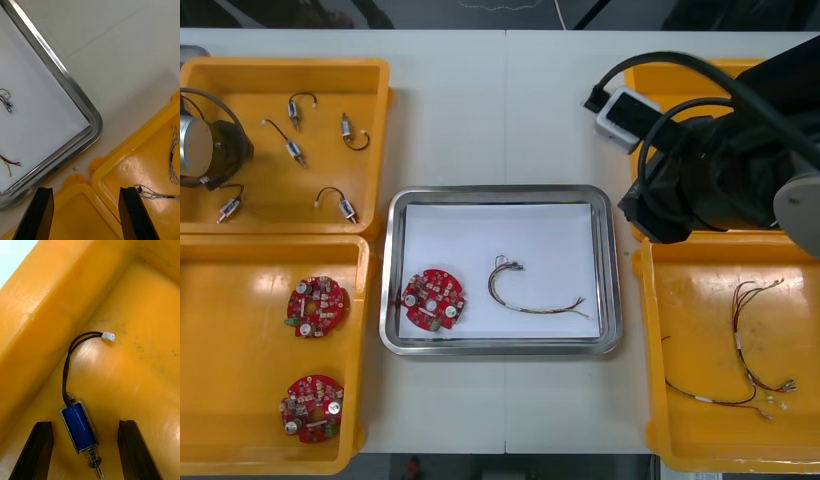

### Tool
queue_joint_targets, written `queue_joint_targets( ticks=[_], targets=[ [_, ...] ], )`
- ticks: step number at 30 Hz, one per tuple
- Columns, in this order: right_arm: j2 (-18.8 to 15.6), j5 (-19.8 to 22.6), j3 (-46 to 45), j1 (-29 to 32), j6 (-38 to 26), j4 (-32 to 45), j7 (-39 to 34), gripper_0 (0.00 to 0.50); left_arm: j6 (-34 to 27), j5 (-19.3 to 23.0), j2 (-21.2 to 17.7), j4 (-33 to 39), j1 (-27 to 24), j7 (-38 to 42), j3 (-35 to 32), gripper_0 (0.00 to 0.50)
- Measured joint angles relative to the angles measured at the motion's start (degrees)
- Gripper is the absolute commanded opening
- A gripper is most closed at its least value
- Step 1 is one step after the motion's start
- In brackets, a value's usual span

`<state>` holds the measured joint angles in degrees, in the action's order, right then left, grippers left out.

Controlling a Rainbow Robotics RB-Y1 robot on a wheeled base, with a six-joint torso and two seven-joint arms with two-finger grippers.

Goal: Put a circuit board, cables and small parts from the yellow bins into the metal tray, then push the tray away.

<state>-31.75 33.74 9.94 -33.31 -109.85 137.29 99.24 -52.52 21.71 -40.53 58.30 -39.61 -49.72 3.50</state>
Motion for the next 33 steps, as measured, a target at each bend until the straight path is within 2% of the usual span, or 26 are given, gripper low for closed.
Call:
queue_joint_targets(
  ticks=[1, 2, 3, 9, 16, 21, 25, 33],
  targets=[
    [-0.10, -0.07, -0.89, 0.19, 0.00, -0.51, -0.03, 0.500, 0.01, 0.00, 0.00, -0.01, 0.00, 0.00, 0.00, 0.357],
    [-0.15, -0.21, -1.71, 0.32, 0.00, -1.15, -0.07, 0.500, 0.01, 0.00, 0.00, -0.01, 0.00, 0.00, 0.00, 0.115],
    [-0.17, -0.46, -2.52, 0.42, 0.00, -1.91, -0.29, 0.500, 0.02, 0.00, 0.00, -0.01, -0.01, 0.00, 0.00, 0.003],
    [-0.26, -3.09, -6.99, 0.54, 0.00, -7.78, -7.20, 0.500, 0.38, -0.36, 0.00, -0.02, -0.01, 0.00, 0.28, 0.000],
    [-0.31, -6.11, -12.08, 0.59, 0.00, -12.69, -7.34, 0.500, 0.39, -0.47, 0.00, -0.03, -0.04, 0.02, 0.48, 0.000],
    [-0.76, -6.36, -16.02, 0.59, 0.00, -15.74, -7.34, 0.500, -0.30, -0.47, 0.00, 0.08, -0.15, 0.02, 0.48, 0.000],
    [-2.02, -6.09, -17.86, 0.57, 0.00, -18.69, -7.33, 0.500, -7.05, -0.47, -0.01, 2.86, -0.32, 0.02, 0.40, 0.000],
    [-5.75, -1.97, -18.22, -0.64, 0.00, -26.69, -5.68, 0.500, -24.30, -0.23, -0.03, 16.09, -0.31, 0.02, -0.06, 0.000]
  ],
)
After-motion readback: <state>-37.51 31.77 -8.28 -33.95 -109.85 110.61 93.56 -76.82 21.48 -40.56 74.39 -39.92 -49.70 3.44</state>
